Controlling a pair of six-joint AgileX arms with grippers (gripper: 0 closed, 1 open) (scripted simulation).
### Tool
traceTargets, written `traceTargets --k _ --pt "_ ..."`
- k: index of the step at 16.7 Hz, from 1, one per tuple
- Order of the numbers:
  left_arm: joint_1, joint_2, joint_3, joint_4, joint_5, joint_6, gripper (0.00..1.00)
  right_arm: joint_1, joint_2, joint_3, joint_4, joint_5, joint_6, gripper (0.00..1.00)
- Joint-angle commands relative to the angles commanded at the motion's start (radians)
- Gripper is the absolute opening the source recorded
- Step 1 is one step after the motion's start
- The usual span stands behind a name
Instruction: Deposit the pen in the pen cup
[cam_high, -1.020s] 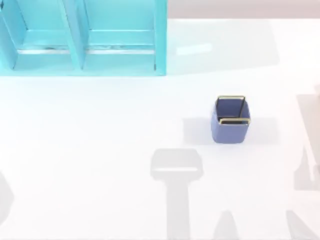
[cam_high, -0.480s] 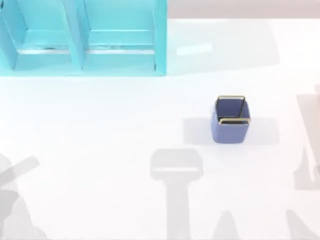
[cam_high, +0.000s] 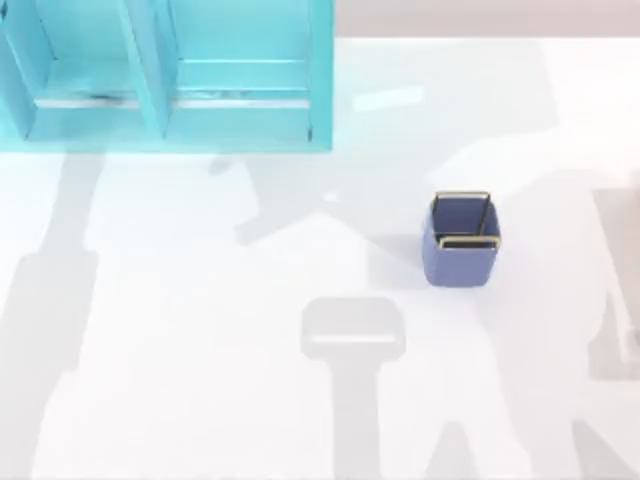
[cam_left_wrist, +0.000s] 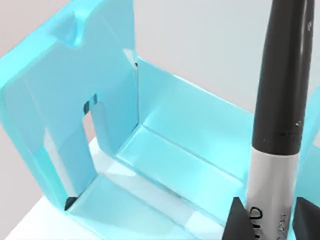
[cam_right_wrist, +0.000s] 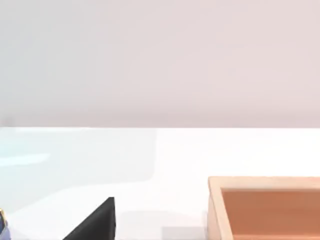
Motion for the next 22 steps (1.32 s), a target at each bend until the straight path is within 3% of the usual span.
traceTargets --k 7,12,14,17,21,22 --pt "-0.685 0.343 0.217 0.235 -0.723 -0.102 0.00 0.000 0.000 0.000 0.000 0.000 0.000 1.00" --pt "-1.019 0.582 0.301 0.404 -1.097 -0.151 0.00 0.000 0.000 0.000 0.000 0.000 0.000 1.00" --pt "-1.097 0.644 0.319 0.453 -1.186 -0.161 0.00 0.000 0.000 0.000 0.000 0.000 0.000 1.00" --pt "-1.149 0.684 0.333 0.490 -1.243 -0.168 0.00 0.000 0.000 0.000 0.000 0.000 0.000 1.00" --pt "-1.149 0.684 0.333 0.490 -1.243 -0.168 0.00 0.000 0.000 0.000 0.000 0.000 0.000 1.00" --pt "-1.141 0.734 0.348 0.626 -1.142 -0.164 0.00 0.000 0.000 0.000 0.000 0.000 0.000 1.00"
